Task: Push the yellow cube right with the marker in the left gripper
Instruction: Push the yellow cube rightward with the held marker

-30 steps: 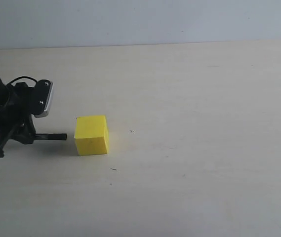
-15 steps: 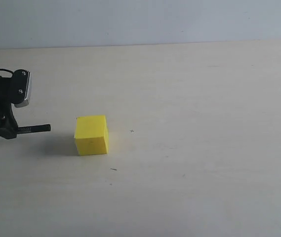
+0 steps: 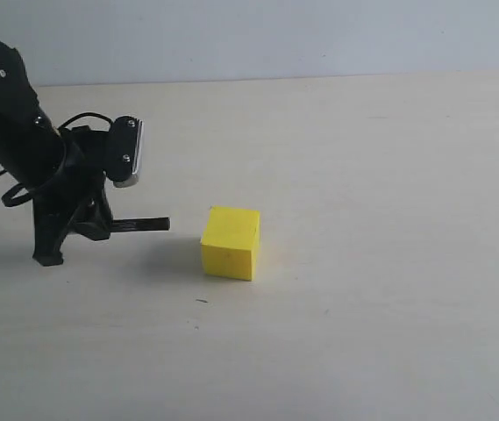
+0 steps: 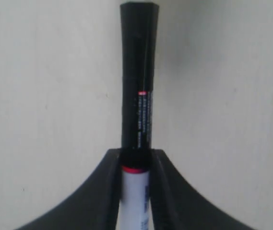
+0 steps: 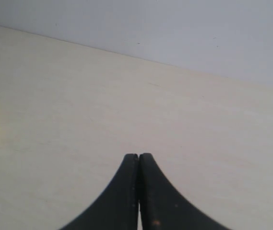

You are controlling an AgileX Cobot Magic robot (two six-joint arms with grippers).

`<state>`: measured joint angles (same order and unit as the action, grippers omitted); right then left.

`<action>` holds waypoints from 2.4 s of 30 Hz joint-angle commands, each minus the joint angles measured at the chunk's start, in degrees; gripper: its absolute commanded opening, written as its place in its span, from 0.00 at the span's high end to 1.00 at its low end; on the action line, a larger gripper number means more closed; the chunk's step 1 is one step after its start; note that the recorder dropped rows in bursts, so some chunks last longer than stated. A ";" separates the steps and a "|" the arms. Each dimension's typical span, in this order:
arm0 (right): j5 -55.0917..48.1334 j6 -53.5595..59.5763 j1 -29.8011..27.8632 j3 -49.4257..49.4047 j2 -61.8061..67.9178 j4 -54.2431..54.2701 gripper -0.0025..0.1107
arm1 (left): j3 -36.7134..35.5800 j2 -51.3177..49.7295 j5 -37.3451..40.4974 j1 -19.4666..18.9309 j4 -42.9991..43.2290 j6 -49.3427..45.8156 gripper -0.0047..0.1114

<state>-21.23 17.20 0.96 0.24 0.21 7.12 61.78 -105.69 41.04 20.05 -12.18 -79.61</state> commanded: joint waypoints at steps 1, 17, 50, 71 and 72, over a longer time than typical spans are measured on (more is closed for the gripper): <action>0.76 0.10 -0.27 -0.24 -0.21 0.21 0.98 | 0.20 0.64 3.88 -2.26 6.47 3.15 0.96; 0.76 0.10 0.29 -0.24 -0.21 0.21 0.98 | 0.20 0.64 1.22 -2.26 8.37 6.76 0.96; 0.76 0.10 0.72 -0.24 -0.21 0.44 0.98 | 3.54 -7.16 -6.79 15.20 1.33 9.57 0.96; 0.76 0.10 0.86 -0.24 -0.21 0.44 0.98 | 8.37 -7.60 7.24 15.87 2.89 16.81 0.96; 0.76 0.10 1.10 -0.24 -0.21 0.44 0.98 | 8.37 -7.60 7.04 15.87 3.58 18.05 0.96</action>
<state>-21.23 17.20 1.56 0.24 0.21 7.47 69.95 -113.44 47.60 36.02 -9.68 -64.52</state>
